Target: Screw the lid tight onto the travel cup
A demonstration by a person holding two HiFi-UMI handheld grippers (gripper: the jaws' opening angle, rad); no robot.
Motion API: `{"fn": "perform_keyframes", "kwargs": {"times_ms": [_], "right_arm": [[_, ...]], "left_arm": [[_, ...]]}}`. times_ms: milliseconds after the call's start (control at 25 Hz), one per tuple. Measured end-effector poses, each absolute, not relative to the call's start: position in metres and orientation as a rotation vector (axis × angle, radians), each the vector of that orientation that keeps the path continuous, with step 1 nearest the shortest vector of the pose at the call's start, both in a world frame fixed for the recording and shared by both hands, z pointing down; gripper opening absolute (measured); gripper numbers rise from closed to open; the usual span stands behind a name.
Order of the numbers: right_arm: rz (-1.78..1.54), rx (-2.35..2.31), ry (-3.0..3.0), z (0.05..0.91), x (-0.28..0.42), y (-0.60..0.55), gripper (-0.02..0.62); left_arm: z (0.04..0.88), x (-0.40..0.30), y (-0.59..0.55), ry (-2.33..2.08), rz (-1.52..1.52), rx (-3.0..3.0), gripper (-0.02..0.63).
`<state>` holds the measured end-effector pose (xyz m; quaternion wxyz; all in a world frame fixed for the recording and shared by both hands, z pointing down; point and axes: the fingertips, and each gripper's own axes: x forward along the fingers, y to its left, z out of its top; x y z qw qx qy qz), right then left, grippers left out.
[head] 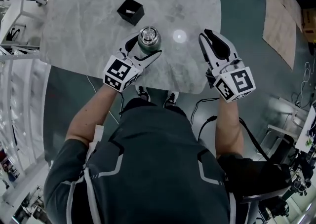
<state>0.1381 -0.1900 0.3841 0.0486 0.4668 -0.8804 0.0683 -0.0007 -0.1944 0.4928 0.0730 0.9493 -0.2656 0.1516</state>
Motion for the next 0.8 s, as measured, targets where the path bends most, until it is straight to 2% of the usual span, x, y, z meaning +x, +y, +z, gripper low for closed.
{"fn": "perform_keyframes", "kwargs": {"times_ms": [200, 800], "right_arm": [[0.215, 1.530, -2.544, 0.420, 0.153, -0.199, 0.050], [0.334, 1.650, -2.412, 0.510, 0.172, -0.212, 0.028]], "left_arm": [[0.527, -0.003, -0.215, -0.851, 0.444, 2.784, 0.368], [0.629, 0.014, -0.252, -0.870, 0.478, 2.742, 0.368]]}}
